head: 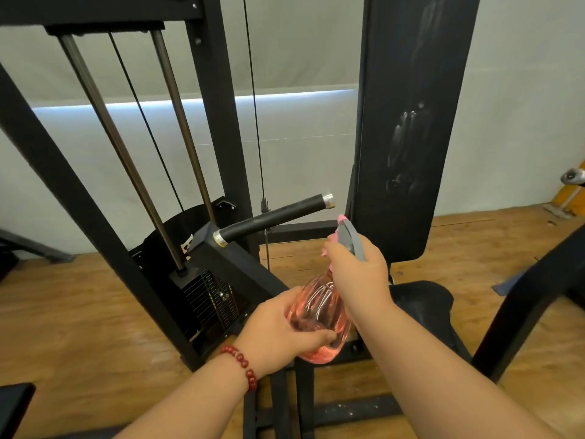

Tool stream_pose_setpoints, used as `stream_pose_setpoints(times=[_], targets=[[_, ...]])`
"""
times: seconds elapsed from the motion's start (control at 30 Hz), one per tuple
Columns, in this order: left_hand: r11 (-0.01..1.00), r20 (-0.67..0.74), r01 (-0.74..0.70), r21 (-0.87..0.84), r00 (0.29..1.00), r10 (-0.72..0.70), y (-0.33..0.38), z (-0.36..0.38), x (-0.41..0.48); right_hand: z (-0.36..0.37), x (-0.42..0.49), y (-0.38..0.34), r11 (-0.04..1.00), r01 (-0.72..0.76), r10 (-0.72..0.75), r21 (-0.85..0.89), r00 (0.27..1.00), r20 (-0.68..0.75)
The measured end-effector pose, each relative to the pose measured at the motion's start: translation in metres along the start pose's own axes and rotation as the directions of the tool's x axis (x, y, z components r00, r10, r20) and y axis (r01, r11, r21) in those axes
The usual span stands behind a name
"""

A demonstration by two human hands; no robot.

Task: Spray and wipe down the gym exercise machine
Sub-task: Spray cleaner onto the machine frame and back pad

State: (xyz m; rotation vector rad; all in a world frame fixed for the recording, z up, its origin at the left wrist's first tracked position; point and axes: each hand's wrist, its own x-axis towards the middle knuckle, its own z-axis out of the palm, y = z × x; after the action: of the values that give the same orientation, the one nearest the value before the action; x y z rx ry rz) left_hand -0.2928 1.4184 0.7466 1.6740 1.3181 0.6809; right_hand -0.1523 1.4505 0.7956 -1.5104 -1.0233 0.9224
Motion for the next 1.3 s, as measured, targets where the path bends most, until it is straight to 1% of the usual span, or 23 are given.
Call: stream_pose_setpoints(times=[0.2,0.4,0.53,0.67,0.83,0.93,1.1,1.2,1.3], targets=[[1.0,0.003,0.014,-0.002,1.0,-0.014,0.029,0.043,0.017,-0.048,0.023,0.006,1.0,-0.026,0.026,-0.005,1.0,0.013],[0.999,0.019,0.023,-0.039,1.0,-0.023,0.06,0.093,0.04,-0.107,0.046,0.009,0.999,0.012,-0.013,0.031,0.999,0.043],[0.995,0.058,0.07,-0.066,0.996,-0.066,0.069,0.131,0.053,-0.144,0.06,0.026,0.995,-0.055,0.051,0.079,0.997,0.049],[0.975,0.123,0.192,-0.111,0.976,-0.179,0.061,0.174,0.052,-0.164,0.068,0.065,0.985,-0.17,0.168,0.027,0.984,0.05],[0.946,0.182,0.306,-0.108,0.941,-0.284,0.026,0.198,0.043,-0.156,0.064,0.121,0.937,-0.348,0.348,0.0,0.935,0.064],[0.932,0.191,0.359,-0.053,0.919,-0.344,0.002,0.194,0.037,-0.141,0.056,0.147,0.902,-0.43,0.426,0.037,0.9,0.087],[0.91,0.243,0.414,0.022,0.881,-0.407,-0.031,0.189,0.028,-0.118,0.041,0.175,0.835,-0.544,0.541,0.081,0.839,0.05],[0.902,0.246,0.43,0.045,0.87,-0.427,-0.044,0.188,0.024,-0.108,0.035,0.18,0.814,-0.57,0.57,0.111,0.821,0.035],[0.908,0.263,0.415,0.063,0.871,-0.416,-0.052,0.183,0.024,-0.103,0.03,0.181,0.823,-0.557,0.559,0.114,0.829,0.02]])
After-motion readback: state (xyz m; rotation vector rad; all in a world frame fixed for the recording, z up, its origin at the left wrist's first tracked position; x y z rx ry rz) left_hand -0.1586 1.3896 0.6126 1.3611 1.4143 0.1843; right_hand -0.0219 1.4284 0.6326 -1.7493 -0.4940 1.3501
